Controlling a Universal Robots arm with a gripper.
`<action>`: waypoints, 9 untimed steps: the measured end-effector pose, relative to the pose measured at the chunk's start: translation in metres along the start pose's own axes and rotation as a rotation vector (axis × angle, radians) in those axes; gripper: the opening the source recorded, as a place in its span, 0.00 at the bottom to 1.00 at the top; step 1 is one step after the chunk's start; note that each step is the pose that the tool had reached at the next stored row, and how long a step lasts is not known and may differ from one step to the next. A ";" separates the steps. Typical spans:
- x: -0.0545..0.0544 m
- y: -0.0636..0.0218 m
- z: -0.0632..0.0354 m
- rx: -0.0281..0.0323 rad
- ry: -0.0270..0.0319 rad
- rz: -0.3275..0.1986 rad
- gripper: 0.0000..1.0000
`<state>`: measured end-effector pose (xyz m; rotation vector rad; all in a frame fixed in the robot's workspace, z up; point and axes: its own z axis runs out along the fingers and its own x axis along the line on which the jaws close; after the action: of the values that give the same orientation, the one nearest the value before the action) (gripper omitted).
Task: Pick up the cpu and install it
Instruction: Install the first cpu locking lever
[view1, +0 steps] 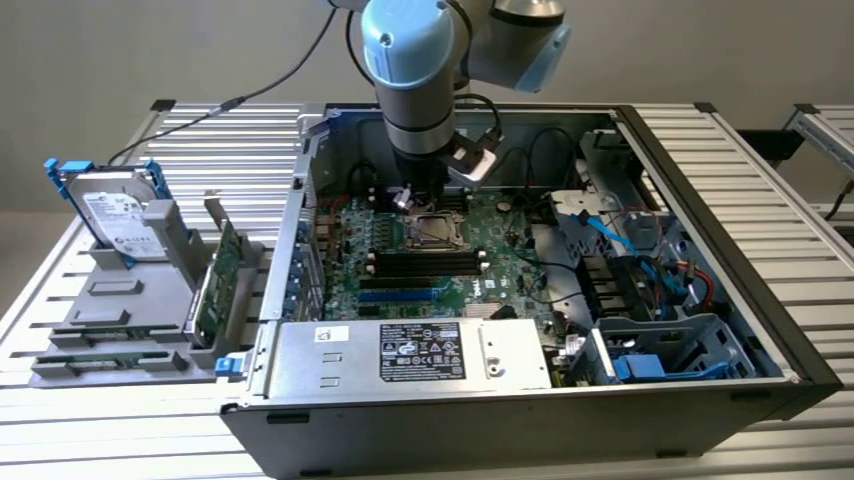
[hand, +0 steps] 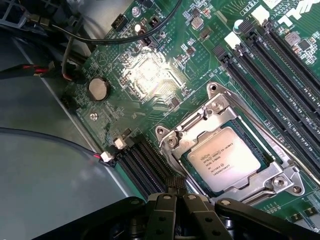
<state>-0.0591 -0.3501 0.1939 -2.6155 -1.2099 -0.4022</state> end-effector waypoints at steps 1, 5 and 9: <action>0.000 0.0003 0.0000 0.0012 0.0002 -0.005 0.11; -0.001 0.0017 0.0001 0.0058 0.0006 -0.023 0.11; -0.001 0.0033 0.0004 0.0117 0.0010 -0.046 0.11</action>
<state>-0.0568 -0.3524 0.1930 -2.5813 -1.2705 -0.4037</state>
